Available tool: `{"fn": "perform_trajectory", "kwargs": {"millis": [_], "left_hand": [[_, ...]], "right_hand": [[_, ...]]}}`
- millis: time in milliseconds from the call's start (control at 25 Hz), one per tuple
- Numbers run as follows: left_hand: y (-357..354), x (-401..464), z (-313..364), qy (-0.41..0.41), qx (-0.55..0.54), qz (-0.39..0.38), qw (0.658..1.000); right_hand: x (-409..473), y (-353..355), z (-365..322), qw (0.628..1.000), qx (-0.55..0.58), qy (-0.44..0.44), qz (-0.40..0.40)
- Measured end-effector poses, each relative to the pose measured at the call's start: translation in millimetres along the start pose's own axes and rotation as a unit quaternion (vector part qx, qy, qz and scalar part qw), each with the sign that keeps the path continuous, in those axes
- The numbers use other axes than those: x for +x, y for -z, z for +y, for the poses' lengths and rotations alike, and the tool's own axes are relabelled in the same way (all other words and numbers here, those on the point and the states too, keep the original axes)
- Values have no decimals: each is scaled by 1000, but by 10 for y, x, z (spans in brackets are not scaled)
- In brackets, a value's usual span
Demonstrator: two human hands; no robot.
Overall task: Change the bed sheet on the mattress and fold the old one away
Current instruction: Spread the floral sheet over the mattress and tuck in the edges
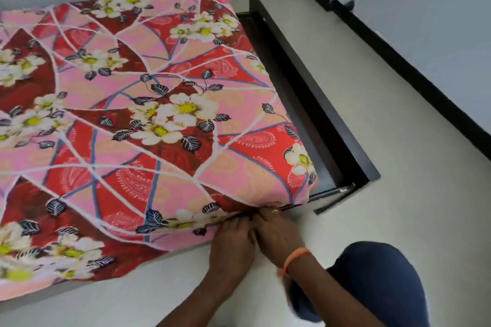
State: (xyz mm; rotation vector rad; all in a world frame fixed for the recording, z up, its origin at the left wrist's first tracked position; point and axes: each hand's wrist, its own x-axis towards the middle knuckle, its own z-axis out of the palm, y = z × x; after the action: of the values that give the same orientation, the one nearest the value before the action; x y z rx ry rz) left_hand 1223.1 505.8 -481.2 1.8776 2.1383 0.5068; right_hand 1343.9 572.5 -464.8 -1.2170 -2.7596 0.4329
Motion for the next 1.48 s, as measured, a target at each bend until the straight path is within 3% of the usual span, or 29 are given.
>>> {"fn": "perform_trajectory", "kwargs": {"millis": [80, 320, 560, 720, 760, 840, 1000, 1120, 1240, 1480], "left_hand": [[66, -81, -15, 5, 24, -28, 999], [211, -57, -119, -35, 62, -79, 994], [229, 325, -188, -23, -19, -166, 986], [169, 208, -66, -50, 89, -227, 969], [127, 86, -119, -70, 105, -225, 966], [18, -178, -345, -122, 95, -130, 979], [111, -549, -745, -75, 43, -18, 996], [217, -502, -824, -15, 52, -54, 997], [254, -377, -737, -17, 41, -58, 997], [205, -417, -718, 8, 46, -110, 993]], "right_hand": [[-152, -88, 33, 999, -9, 1, 34], [-94, -74, 165, 991, -39, -109, 60], [109, -25, 122, 989, -57, -124, -53], [75, -44, 51, 984, -75, -145, -70], [63, -71, -6, 981, -85, -156, -75], [39, -144, -153, 980, -107, -143, -84], [33, -254, -394, 992, -122, -20, -31], [106, -272, -494, 998, -58, 19, -17], [145, -316, -478, 997, -30, 15, -68], [251, -310, -581, 988, -59, -20, -141]]}}
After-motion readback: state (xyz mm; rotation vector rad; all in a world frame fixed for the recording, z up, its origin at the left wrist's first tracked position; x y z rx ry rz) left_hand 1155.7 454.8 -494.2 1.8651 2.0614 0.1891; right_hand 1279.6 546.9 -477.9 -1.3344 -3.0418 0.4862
